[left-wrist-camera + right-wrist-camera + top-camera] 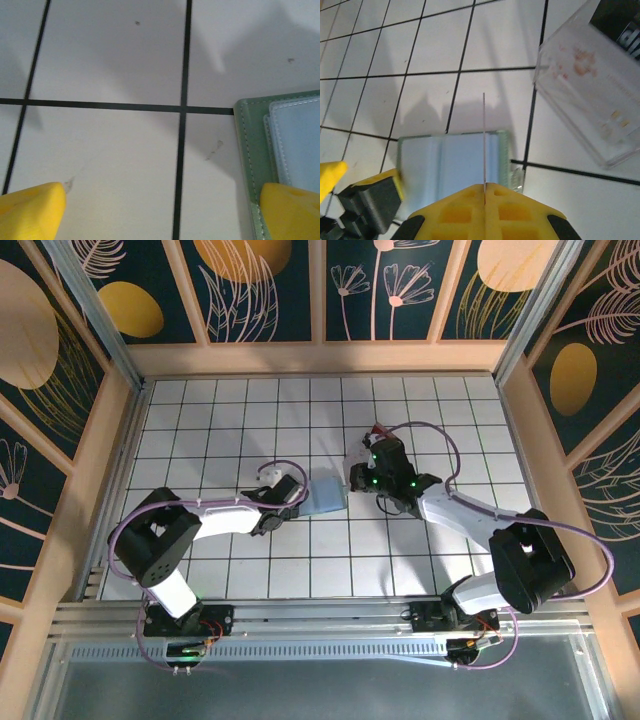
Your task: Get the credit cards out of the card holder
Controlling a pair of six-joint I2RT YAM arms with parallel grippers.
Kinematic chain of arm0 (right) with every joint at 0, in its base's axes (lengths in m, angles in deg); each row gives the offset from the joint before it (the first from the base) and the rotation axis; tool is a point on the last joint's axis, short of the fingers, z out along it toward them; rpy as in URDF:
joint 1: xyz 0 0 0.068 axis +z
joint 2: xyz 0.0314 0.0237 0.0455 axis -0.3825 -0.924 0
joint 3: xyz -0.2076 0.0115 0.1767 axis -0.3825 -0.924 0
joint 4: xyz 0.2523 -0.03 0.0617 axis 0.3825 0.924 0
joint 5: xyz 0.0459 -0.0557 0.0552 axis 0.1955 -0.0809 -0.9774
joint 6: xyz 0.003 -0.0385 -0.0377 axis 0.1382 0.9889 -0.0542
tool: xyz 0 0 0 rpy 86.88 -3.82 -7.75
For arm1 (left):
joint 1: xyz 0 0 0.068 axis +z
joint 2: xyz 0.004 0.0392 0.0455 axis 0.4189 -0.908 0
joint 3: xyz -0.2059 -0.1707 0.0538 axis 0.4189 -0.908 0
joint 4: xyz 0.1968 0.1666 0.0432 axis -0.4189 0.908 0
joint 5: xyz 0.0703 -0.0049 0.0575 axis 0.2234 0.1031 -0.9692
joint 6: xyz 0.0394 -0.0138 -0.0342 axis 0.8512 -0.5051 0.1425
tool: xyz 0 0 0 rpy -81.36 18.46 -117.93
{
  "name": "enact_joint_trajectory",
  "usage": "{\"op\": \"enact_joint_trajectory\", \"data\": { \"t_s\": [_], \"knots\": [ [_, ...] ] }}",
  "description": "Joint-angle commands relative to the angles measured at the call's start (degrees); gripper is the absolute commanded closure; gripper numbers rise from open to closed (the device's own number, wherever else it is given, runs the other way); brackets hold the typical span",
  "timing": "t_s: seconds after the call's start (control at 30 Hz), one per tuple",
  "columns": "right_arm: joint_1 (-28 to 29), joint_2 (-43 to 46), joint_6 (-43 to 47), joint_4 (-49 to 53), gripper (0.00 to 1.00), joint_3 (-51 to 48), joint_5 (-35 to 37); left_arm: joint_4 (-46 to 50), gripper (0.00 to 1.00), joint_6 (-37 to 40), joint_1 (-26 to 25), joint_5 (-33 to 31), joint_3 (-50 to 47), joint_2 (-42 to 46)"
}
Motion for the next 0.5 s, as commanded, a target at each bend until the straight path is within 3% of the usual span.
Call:
{"op": "enact_joint_trajectory", "data": {
  "t_s": [0.0,0.47],
  "knots": [
    [-0.39,1.25,4.33,4.13,1.0,3.28,6.7,4.24,0.01,3.63,1.5,-3.37,-1.83,1.81],
    [-2.78,0.13,13.1,5.31,1.0,6.88,9.72,1.79,0.01,9.91,4.57,-5.72,1.86,2.79]
  ]
}}
